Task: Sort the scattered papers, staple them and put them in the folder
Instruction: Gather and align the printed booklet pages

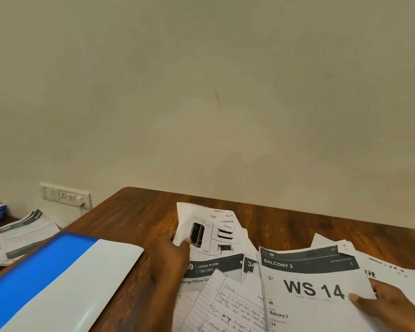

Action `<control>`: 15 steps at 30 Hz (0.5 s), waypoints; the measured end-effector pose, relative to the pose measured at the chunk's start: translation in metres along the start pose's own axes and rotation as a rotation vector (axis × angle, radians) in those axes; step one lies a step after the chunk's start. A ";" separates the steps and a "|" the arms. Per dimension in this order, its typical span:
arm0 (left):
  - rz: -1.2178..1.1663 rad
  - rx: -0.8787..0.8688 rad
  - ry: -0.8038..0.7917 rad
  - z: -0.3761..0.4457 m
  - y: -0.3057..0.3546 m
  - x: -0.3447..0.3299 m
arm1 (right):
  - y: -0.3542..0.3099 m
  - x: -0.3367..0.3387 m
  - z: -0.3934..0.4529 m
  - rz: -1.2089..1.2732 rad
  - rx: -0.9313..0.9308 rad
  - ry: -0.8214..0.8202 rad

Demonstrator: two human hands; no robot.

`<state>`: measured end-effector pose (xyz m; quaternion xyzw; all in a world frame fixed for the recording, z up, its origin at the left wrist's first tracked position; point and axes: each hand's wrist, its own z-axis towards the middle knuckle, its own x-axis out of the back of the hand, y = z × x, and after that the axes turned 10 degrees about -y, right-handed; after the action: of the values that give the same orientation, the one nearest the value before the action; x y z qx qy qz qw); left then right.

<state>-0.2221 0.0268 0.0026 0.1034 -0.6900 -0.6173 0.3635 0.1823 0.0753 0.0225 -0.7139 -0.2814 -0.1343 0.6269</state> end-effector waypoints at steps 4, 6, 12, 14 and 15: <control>-0.301 -0.021 -0.134 0.001 0.006 0.005 | -0.009 -0.003 0.001 0.041 -0.017 -0.026; -0.455 0.008 -0.217 0.002 0.008 0.006 | -0.012 -0.004 0.001 0.001 -0.069 0.014; -0.622 -0.015 -0.327 -0.002 0.010 0.010 | -0.008 -0.001 0.001 0.026 -0.025 0.010; -0.628 -0.033 -0.332 -0.003 0.011 0.010 | -0.006 0.001 0.002 0.006 -0.019 0.000; -0.628 -0.040 -0.334 -0.004 0.011 0.010 | -0.007 0.001 0.000 -0.014 0.000 0.010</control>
<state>-0.2239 0.0202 0.0166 0.2009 -0.6625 -0.7205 0.0402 0.1786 0.0760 0.0286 -0.7114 -0.2833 -0.1423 0.6273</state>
